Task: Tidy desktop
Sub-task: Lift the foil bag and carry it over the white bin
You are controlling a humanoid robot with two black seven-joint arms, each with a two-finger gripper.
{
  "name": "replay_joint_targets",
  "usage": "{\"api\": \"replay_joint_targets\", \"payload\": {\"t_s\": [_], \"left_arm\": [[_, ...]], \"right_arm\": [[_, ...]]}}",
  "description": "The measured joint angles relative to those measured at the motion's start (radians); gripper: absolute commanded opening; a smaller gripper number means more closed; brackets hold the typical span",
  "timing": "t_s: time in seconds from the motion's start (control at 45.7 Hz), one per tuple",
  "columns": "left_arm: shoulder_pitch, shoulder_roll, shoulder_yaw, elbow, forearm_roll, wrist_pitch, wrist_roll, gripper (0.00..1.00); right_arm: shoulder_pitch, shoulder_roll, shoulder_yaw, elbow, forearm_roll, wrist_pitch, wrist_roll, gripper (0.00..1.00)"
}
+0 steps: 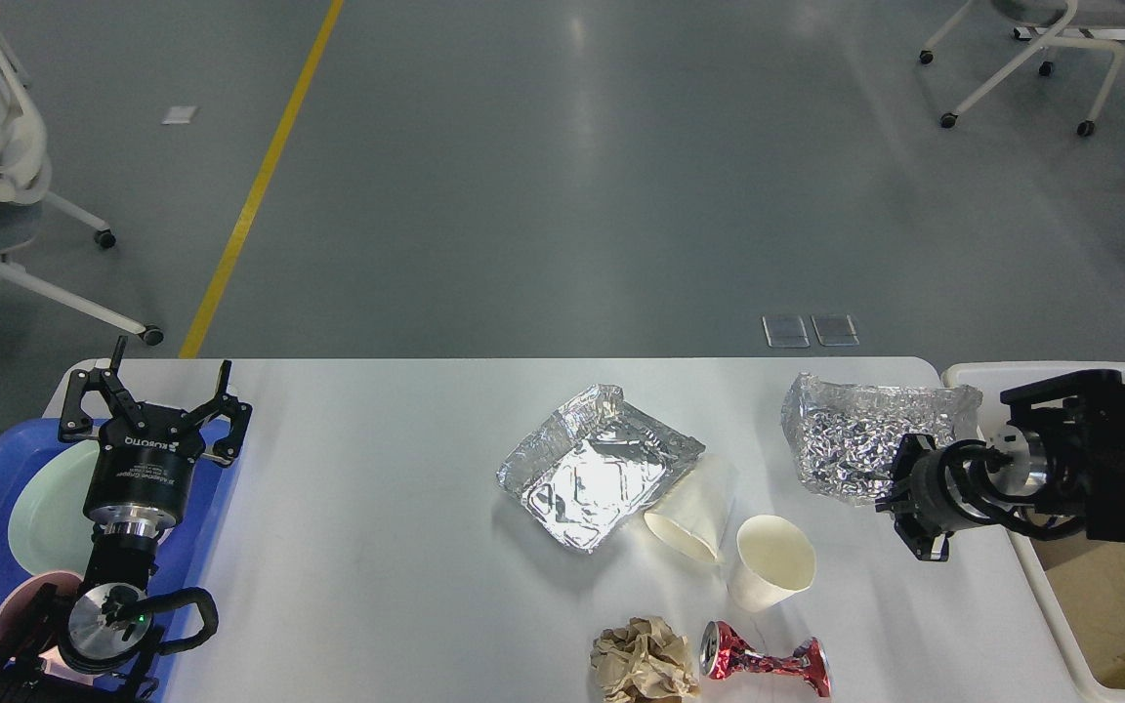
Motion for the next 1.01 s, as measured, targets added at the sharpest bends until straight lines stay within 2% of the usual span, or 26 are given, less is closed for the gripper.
{"api": "replay_joint_targets", "payload": {"t_s": [0.131,0.328,0.657,0.854,1.007], "left_arm": [[0.0,0.0,0.0,0.0,0.0,-0.001,0.001,0.96],[0.0,0.0,0.0,0.0,0.0,-0.001,0.002,0.96],[0.0,0.0,0.0,0.0,0.0,-0.001,0.002,0.96],[0.0,0.0,0.0,0.0,0.0,-0.001,0.002,0.96],[0.001,0.0,0.0,0.0,0.0,-0.001,0.002,0.96]], "right_arm": [[0.091,-0.034,-0.05,0.059,-0.131,0.032,-0.005,0.0],[0.271,-0.085,-0.118,0.141,-0.492,0.207,-0.001,0.0],[0.664,-0.119,-0.267,0.36,-1.008,0.418,0.01,0.0],[0.85,-0.127,-0.299,0.564,-1.208,0.434,0.01,0.0],[0.944,-0.129,-0.304,0.683,-1.262,0.431,0.009,0.0]]}}
